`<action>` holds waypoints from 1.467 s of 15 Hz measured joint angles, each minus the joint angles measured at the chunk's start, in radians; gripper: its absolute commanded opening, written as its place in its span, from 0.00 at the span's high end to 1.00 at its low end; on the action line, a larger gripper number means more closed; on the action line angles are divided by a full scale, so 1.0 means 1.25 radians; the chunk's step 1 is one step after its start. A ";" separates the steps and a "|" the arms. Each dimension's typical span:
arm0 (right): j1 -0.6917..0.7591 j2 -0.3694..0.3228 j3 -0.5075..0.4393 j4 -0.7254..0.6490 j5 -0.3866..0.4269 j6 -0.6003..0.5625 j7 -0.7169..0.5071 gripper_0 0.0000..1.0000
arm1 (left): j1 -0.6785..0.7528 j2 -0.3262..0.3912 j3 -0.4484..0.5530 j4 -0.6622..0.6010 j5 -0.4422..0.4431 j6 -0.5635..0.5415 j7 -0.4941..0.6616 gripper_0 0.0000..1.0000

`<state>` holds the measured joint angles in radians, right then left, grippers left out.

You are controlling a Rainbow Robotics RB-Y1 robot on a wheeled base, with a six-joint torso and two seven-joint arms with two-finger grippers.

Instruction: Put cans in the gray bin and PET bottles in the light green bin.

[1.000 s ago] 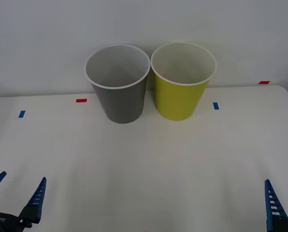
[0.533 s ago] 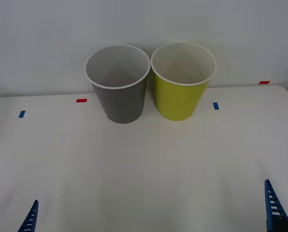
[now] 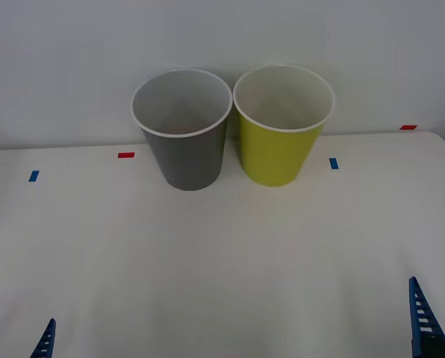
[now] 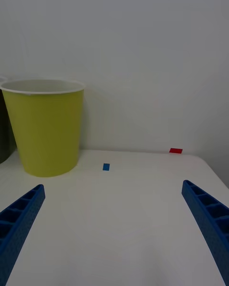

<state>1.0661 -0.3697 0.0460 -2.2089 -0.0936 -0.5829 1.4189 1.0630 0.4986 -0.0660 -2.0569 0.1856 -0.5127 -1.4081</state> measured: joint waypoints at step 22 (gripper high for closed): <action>0.000 0.000 0.000 0.000 0.000 0.000 0.000 0.00 | 0.000 0.000 0.000 0.000 0.000 0.000 0.000 0.00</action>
<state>1.0661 -0.3697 0.0460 -2.2089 -0.0936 -0.5829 1.4189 1.0631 0.4985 -0.0660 -2.0570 0.1855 -0.5127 -1.4081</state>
